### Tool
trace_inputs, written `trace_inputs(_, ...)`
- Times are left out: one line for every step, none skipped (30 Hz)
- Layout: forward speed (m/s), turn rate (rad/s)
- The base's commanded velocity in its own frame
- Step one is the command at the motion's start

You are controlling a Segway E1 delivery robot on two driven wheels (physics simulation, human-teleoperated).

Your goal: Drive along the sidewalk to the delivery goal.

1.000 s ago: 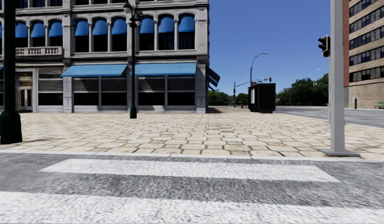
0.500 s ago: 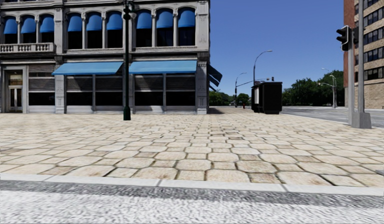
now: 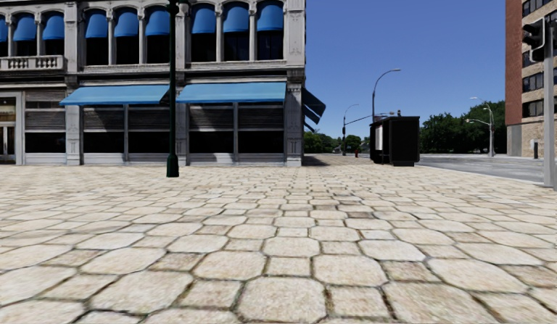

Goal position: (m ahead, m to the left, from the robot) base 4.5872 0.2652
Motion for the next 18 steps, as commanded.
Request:
trace_inputs(2.0, 0.0)
trace_inputs(2.0, 0.0)
trace_inputs(2.0, 0.0)
trace_inputs(2.0, 0.0)
trace_inputs(2.0, 0.0)
trace_inputs(2.0, 0.0)
trace_inputs(2.0, 0.0)
trace_inputs(2.0, 0.0)
trace_inputs(2.0, 0.0)
trace_inputs(2.0, 0.0)
trace_inputs(2.0, 0.0)
trace_inputs(2.0, 0.0)
trace_inputs(2.0, 0.0)
trace_inputs(2.0, 0.0)
trace_inputs(2.0, 0.0)
trace_inputs(2.0, 0.0)
trace_inputs(2.0, 0.0)
trace_inputs(2.0, 0.0)
